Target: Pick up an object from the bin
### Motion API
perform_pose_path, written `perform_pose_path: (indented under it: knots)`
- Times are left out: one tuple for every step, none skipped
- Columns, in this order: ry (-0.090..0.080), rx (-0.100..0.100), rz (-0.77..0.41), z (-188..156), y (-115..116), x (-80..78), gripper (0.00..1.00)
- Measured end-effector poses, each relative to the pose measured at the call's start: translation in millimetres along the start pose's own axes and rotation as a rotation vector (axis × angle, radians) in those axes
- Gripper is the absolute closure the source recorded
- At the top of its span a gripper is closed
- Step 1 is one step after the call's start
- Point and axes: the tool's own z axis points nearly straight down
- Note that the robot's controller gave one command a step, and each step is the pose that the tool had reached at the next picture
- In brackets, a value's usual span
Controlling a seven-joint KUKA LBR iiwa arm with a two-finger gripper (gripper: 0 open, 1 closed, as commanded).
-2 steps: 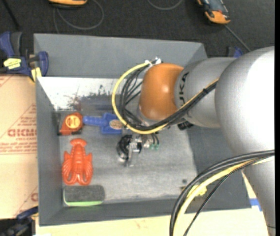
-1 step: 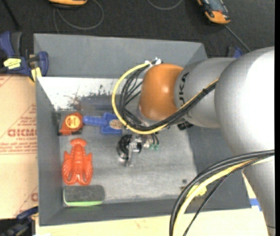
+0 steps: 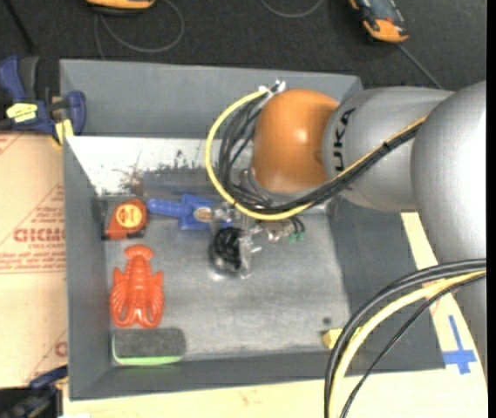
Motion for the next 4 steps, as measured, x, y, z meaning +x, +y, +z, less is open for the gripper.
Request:
perform_pose_path:
  knots:
    - [0.0,-0.001,0.001,0,0,0.0,1.0]
    - [-0.006,0.004,-0.094,-202,-4,1.8,1.0]
    - [-0.009,0.005,-0.094,-203,-4,1.0,1.0]
    - [-0.006,0.003,-0.095,-201,-4,1.0,1.0]
